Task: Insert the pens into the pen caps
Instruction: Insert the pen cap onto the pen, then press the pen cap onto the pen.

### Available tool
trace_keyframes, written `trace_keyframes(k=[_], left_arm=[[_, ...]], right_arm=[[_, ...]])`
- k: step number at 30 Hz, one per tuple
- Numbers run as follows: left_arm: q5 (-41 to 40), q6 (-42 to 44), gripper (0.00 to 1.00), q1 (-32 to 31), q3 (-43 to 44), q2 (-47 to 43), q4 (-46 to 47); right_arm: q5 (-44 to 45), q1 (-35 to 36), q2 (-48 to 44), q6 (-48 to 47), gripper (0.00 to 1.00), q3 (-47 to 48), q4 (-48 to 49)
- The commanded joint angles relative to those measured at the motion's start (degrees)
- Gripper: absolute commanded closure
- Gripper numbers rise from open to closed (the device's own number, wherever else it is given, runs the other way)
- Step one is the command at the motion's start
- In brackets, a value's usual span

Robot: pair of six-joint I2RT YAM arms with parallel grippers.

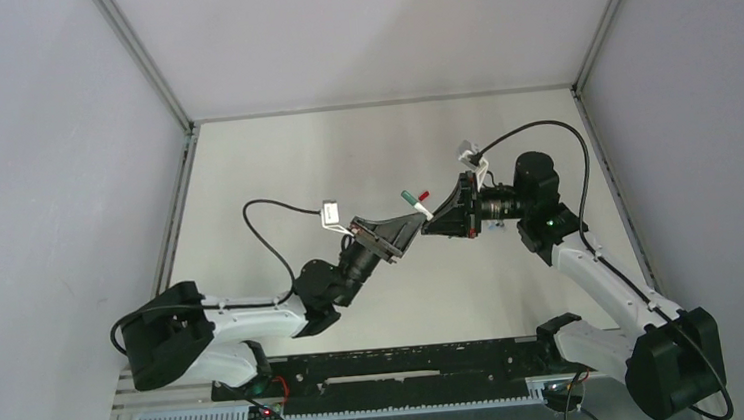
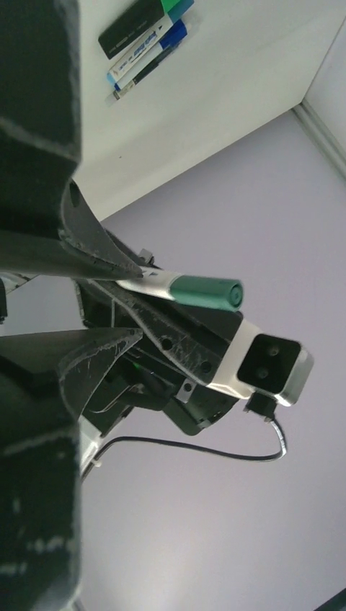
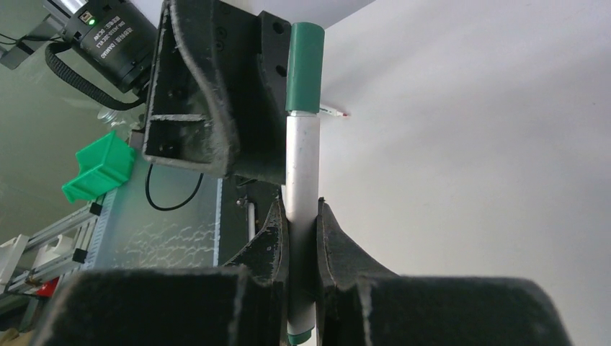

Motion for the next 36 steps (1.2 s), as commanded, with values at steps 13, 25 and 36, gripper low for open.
trace_keyframes(k=[13, 25, 36], left_arm=[[2.67, 15.63, 0.36, -0.78, -14.54, -16.09, 3.78], [8.28, 21.57, 0.01, 4.47, -12.19, -31.84, -8.44], [14.07, 17.52, 0.17, 7.29, -4.62, -24.36, -8.31]], right_arm=[[-9.37, -0.76, 0.68, -3.12, 1.00, 1.81, 1.13], [-13.48, 1.11, 3.51, -10.59, 1.00, 4.88, -7.35], [-14.82, 2.30, 4.53, -14.22, 1.00, 6.07, -10.68]])
